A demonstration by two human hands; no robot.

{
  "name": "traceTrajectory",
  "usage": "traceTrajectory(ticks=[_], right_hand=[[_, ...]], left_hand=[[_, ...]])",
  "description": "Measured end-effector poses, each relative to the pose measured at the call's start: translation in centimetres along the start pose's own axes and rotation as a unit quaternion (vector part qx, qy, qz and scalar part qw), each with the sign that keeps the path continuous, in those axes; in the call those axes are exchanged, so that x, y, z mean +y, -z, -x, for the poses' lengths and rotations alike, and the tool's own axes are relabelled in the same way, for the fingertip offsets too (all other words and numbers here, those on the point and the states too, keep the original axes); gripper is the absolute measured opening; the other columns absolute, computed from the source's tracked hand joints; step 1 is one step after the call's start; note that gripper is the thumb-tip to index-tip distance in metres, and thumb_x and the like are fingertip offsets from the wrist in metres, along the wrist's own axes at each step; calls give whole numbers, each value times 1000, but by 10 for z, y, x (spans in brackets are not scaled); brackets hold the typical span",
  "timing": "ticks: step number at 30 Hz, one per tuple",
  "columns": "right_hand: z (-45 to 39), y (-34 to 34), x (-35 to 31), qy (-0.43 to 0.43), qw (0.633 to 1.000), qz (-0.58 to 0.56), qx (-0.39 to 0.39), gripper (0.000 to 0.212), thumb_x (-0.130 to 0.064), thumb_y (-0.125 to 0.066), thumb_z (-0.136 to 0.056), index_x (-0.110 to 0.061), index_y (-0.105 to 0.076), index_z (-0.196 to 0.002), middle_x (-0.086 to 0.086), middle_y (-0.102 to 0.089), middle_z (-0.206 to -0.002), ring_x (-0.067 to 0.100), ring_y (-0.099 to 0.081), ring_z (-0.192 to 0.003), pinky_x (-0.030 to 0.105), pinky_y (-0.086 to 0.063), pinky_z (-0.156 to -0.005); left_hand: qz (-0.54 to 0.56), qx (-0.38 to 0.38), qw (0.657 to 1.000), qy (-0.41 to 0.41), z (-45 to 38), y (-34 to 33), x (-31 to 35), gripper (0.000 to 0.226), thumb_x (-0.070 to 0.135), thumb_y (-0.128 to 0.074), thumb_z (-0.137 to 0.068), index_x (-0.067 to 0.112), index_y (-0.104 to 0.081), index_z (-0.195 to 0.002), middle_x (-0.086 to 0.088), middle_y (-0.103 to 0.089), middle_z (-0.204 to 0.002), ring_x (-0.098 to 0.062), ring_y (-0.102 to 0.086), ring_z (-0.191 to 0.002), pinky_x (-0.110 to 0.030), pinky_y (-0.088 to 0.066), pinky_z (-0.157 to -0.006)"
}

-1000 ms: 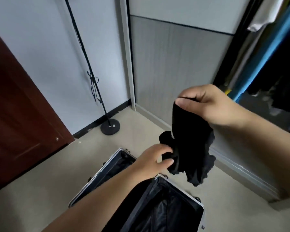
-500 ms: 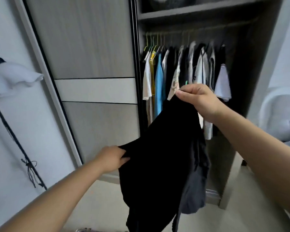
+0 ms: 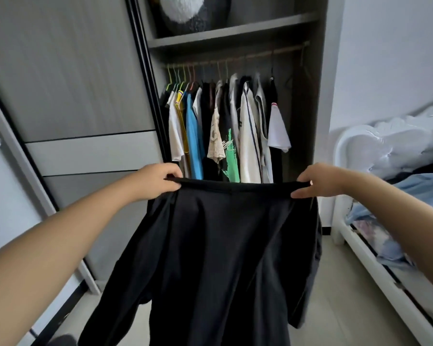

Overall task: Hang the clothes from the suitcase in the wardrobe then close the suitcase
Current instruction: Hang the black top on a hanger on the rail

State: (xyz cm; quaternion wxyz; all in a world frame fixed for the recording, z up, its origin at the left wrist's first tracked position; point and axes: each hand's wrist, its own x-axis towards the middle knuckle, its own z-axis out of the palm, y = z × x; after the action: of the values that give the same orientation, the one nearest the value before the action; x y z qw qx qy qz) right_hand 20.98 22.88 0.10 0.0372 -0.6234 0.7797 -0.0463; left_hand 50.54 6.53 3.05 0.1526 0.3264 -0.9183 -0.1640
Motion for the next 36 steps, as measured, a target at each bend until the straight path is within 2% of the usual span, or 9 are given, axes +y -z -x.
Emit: traceTrajectory(ticks=[6, 12, 17, 23, 26, 28, 30, 33, 36], right_hand=[[-24, -19, 98, 15, 1000, 3, -5, 43, -42, -54, -88, -8, -45, -64, -1, -39, -63, 14, -39, -62, 22, -30, -57], [-53, 19, 181, 38, 981, -189, 38, 31, -21, -57, -89, -2, -47, -67, 5, -39, -65, 15, -38, -61, 19, -30, -57], [-70, 52, 226, 91, 969, -208, 100, 20, -16, -63, -85, -27, -57, -69, -10, -54, -84, 2, -52, -73, 6, -39, -66], [-108, 70, 257, 54, 981, 95, 161, 42, -31, -59, -85, -26, -29, -56, -11, -36, -65, 13, -42, -70, 24, -31, -65], [-134, 81, 264, 67, 960, 64, 264, 37, -23, -50, -81, -25, -23, -55, -11, -32, -61, 26, -48, -74, 29, -34, -56], [-152, 88, 274, 58, 892, -73, 443, 24, -19, -44, -67, -19, -25, -52, -9, -31, -58, 27, -42, -59, 22, -25, -47], [-178, 93, 277, 37, 855, -115, 505, 18, -16, -43, -64, -12, -29, -53, -3, -32, -58, 25, -36, -56, 20, -25, -48], [-241, 96, 285, 26, 962, 37, 269, 34, -19, -50, -80, -24, -30, -54, -4, -40, -64, 29, -52, -79, 26, -36, -62], [-291, 100, 291, -3, 989, 52, 137, 24, -15, -55, -84, -21, -47, -62, 0, -50, -77, 20, -51, -85, 23, -34, -70]], left_hand=[[202, -217, 953, 58, -71, -40, 37, 14, 10, -53, -60, 7, -57, -74, 7, -62, -61, 1, -58, -57, -11, -46, -60], [223, -177, 956, 76, -151, -72, 91, 17, 14, -50, -46, 6, -45, -60, -4, -42, -62, -7, -46, -56, -11, -42, -57], [-102, -222, 966, 85, -199, -86, 105, 29, 25, -67, -81, 18, -47, -60, 1, -50, -69, -7, -47, -61, -13, -33, -52], [-330, -8, 941, 80, -259, -84, 119, 42, 44, -47, -91, 21, -37, -57, 6, -39, -65, -17, -48, -77, -26, -29, -51], [-232, 167, 957, 53, -293, -74, 115, 36, 27, -50, -92, 22, -37, -59, 6, -39, -62, -24, -53, -79, -27, -30, -54], [-55, 317, 947, -9, -328, -73, 114, 29, 12, -52, -90, 17, -40, -63, 2, -38, -59, -24, -47, -65, -30, -29, -54], [55, 377, 924, -44, -366, -68, 111, 31, 2, -50, -87, 17, -37, -63, 0, -36, -57, -17, -37, -55, -28, -26, -51], [-93, 158, 983, -14, -428, -61, 87, 34, -1, -51, -79, 14, -33, -54, -2, -35, -55, -16, -35, -53, -27, -24, -49], [-178, 81, 979, 55, -473, -46, 53, 35, 4, -56, -69, 11, -30, -47, -2, -30, -51, -19, -31, -51, -27, -19, -49]])
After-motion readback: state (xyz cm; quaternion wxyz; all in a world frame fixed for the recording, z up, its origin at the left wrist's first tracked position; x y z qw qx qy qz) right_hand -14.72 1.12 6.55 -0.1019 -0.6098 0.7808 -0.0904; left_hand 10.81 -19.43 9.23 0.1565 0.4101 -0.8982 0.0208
